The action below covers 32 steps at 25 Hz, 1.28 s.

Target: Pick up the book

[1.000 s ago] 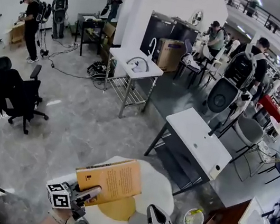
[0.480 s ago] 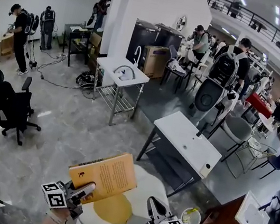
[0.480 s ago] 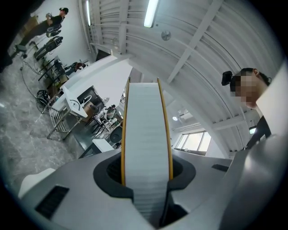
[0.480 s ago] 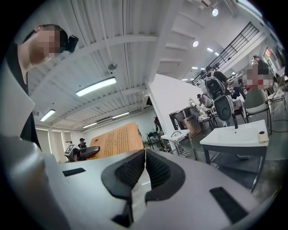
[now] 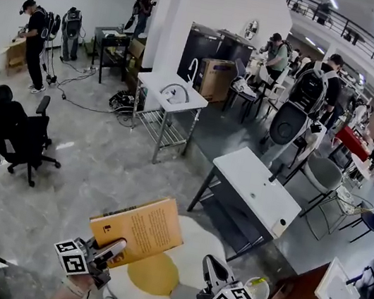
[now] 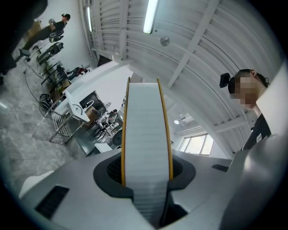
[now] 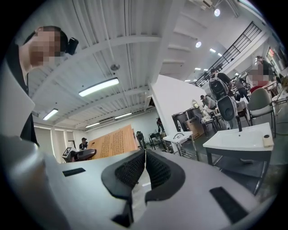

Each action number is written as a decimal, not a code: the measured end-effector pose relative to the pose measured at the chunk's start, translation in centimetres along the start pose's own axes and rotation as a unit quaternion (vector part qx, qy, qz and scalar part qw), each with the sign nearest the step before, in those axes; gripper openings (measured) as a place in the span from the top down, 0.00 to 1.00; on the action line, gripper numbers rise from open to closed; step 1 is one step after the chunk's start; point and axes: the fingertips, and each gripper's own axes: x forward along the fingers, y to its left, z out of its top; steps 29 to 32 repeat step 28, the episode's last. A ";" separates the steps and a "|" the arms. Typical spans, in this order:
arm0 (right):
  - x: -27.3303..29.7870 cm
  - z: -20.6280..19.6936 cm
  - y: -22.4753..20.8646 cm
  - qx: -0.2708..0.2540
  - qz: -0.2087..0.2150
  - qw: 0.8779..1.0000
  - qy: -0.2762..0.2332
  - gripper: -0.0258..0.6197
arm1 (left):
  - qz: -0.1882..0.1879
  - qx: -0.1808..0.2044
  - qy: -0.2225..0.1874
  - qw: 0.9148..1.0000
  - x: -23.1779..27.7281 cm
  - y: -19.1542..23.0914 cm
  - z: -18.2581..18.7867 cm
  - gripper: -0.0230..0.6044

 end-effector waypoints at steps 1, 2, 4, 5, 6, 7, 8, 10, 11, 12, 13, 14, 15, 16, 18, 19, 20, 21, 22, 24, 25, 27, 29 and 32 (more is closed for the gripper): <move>0.2 -0.1 0.1 -0.008 0.004 1.000 0.001 0.92 | 0.001 0.000 -0.001 1.000 -0.1 0.2 0.1 0.72; 0.4 -0.2 0.4 -0.020 0.009 1.000 0.003 0.92 | 0.003 0.001 -0.002 1.000 -0.2 0.4 0.1 0.72; 0.9 -0.4 1.1 -0.051 0.020 0.998 0.008 0.92 | 0.005 0.002 -0.003 1.000 -0.3 0.7 0.3 0.72; 1.1 -0.5 1.5 -0.066 0.025 0.997 0.010 0.92 | 0.005 0.002 -0.004 1.000 -0.2 0.8 0.3 0.72; 1.2 -0.5 1.8 -0.078 0.027 0.997 0.011 0.92 | 0.004 0.003 -0.004 1.000 -0.1 0.9 0.4 0.72; 1.4 -0.5 1.9 -0.084 0.029 0.996 0.011 0.92 | 0.003 0.004 -0.005 1.000 -0.1 1.0 0.4 0.72; 1.5 -0.6 1.9 -0.086 0.030 0.996 0.010 0.92 | 0.003 0.005 -0.005 1.000 0.0 1.0 0.4 0.72; 1.9 -0.7 1.9 -0.076 0.032 0.997 0.009 0.92 | 0.003 0.007 -0.004 1.000 0.0 1.1 0.4 0.72; 2.0 -0.7 1.8 -0.067 0.032 0.997 0.009 0.92 | 0.004 0.008 -0.003 1.000 0.0 1.1 0.4 0.72; 2.1 -0.7 1.8 -0.060 0.033 0.998 0.009 0.92 | 0.004 0.008 -0.003 1.000 -0.1 1.1 0.5 0.72; 2.1 -0.7 1.7 -0.056 0.033 0.998 0.009 0.92 | 0.004 0.008 -0.002 1.000 -0.1 1.1 0.5 0.72; 2.1 -0.7 1.7 -0.055 0.033 0.998 0.009 0.92 | 0.004 0.008 -0.002 1.000 -0.1 1.1 0.5 0.72; 2.1 -0.7 1.6 -0.056 0.034 0.998 0.010 0.92 | 0.006 0.007 -0.001 1.000 -0.1 1.1 0.6 0.72; 2.1 -0.7 1.6 -0.057 0.034 0.998 0.010 0.92 | 0.007 0.007 -0.001 1.000 -0.1 1.2 0.6 0.72; 2.1 -0.7 1.3 -0.056 0.033 0.998 0.009 0.92 | 0.010 0.006 0.000 1.000 0.0 1.5 0.5 0.72; 2.2 -0.8 1.2 -0.054 0.032 0.998 0.008 0.92 | 0.011 0.006 0.001 1.000 0.0 1.6 0.4 0.72; 2.3 -0.9 1.0 -0.053 0.031 0.998 0.009 0.92 | 0.012 0.006 0.002 1.000 0.0 1.8 0.4 0.72; 2.4 -1.1 0.9 -0.051 0.030 0.998 0.010 0.92 | 0.013 0.006 0.003 1.000 0.0 1.9 0.4 0.72; 2.5 -1.2 0.8 -0.050 0.028 0.998 0.011 0.92 | 0.014 0.005 0.004 1.000 -0.1 2.1 0.4 0.72; 2.7 -1.3 0.8 -0.049 0.023 0.998 0.013 0.92 | 0.014 0.004 0.005 1.000 -0.3 2.3 0.4 0.72; 2.7 -1.2 0.8 -0.048 0.021 0.999 0.013 0.92 | 0.014 0.004 0.006 1.000 -0.4 2.3 0.4 0.72; 2.8 -1.1 1.0 -0.048 0.019 0.999 0.012 0.92 | 0.013 0.005 0.007 1.000 -0.6 2.3 0.5 0.72; 2.8 -1.1 1.1 -0.048 0.019 0.999 0.011 0.92 | 0.012 0.006 0.008 1.000 -0.7 2.3 0.5 0.72; 2.8 -1.1 1.1 -0.048 0.019 0.999 0.011 0.92 | 0.012 0.006 0.008 1.000 -0.7 2.3 0.5 0.72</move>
